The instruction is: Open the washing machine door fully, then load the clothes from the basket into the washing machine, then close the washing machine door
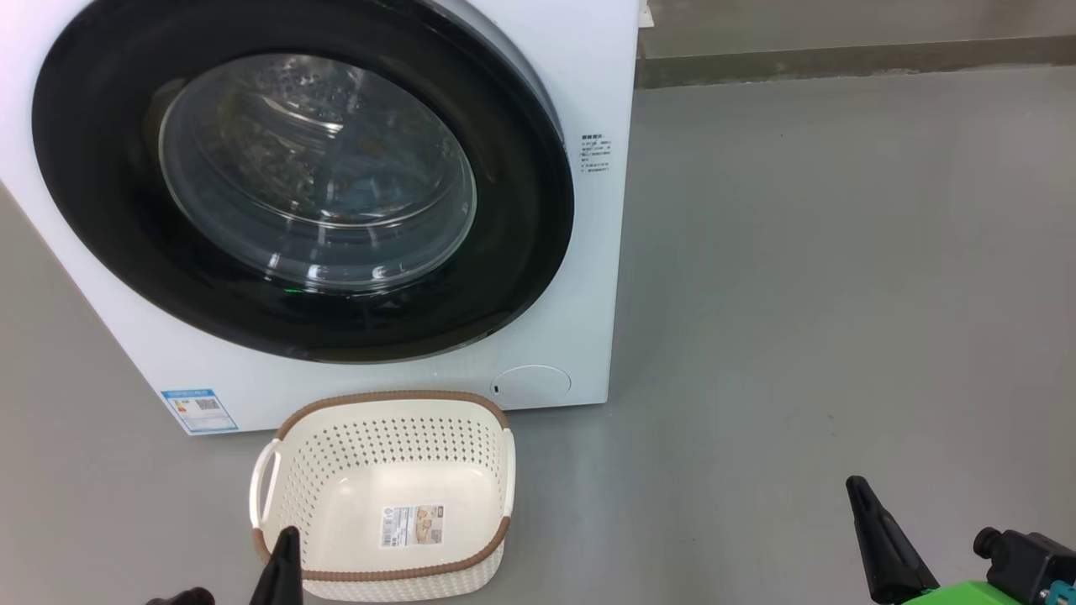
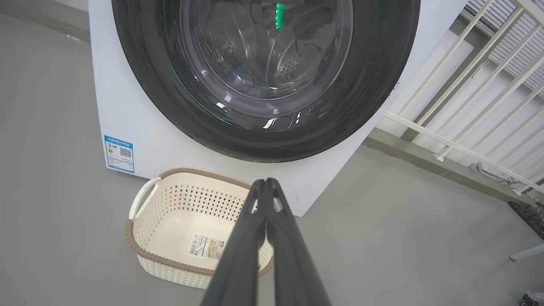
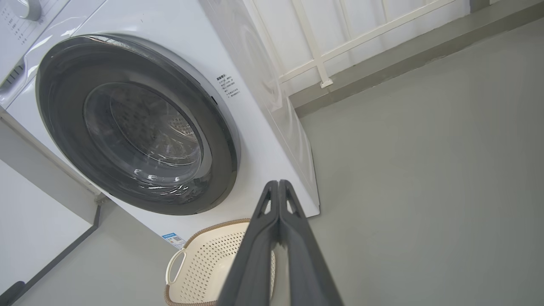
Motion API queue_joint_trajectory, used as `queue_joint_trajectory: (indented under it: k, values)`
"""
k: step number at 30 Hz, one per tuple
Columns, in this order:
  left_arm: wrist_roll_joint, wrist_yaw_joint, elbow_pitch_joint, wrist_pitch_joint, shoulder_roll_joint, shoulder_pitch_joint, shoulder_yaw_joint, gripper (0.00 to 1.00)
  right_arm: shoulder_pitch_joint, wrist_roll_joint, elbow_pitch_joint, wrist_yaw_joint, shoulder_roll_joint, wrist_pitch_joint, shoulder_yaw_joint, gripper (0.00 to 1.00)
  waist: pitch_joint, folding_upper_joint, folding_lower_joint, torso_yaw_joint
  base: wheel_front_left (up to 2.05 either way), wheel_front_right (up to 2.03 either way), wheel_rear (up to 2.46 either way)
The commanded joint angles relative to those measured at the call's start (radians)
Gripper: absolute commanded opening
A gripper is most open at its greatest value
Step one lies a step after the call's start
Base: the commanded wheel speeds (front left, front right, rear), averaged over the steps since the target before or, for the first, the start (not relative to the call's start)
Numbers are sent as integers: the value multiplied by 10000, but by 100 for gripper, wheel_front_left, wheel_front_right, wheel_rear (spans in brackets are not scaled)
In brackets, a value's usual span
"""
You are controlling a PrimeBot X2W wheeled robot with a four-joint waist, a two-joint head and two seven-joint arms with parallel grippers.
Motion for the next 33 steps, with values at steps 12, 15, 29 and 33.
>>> queue_joint_trajectory:
  k: [12, 15, 29, 33]
  values:
    - [-1488, -266, -84, 336, 32, -638, 524, 0, -684, 1620, 94, 1, -161, 169, -6, 0, 61, 0, -1, -43, 0, 0, 0]
    - [-1818, -305, -60, 417, 23, -680, 607, 0, -745, 1967, 171, 1, -168, 212, -13, 0, 77, 0, -1, -53, 0, 0, 0]
    - [-3458, -499, 64, 824, -25, -889, 1024, 0, -1049, 3689, 554, 2, -200, 435, -58, 0, 152, 0, -1, -106, 0, 0, 0]
    - [-3896, -551, 97, 934, -39, -945, 1136, 0, -1130, 4147, 657, 2, -206, 496, -72, 0, 172, 0, -1, -120, 0, 0, 0]
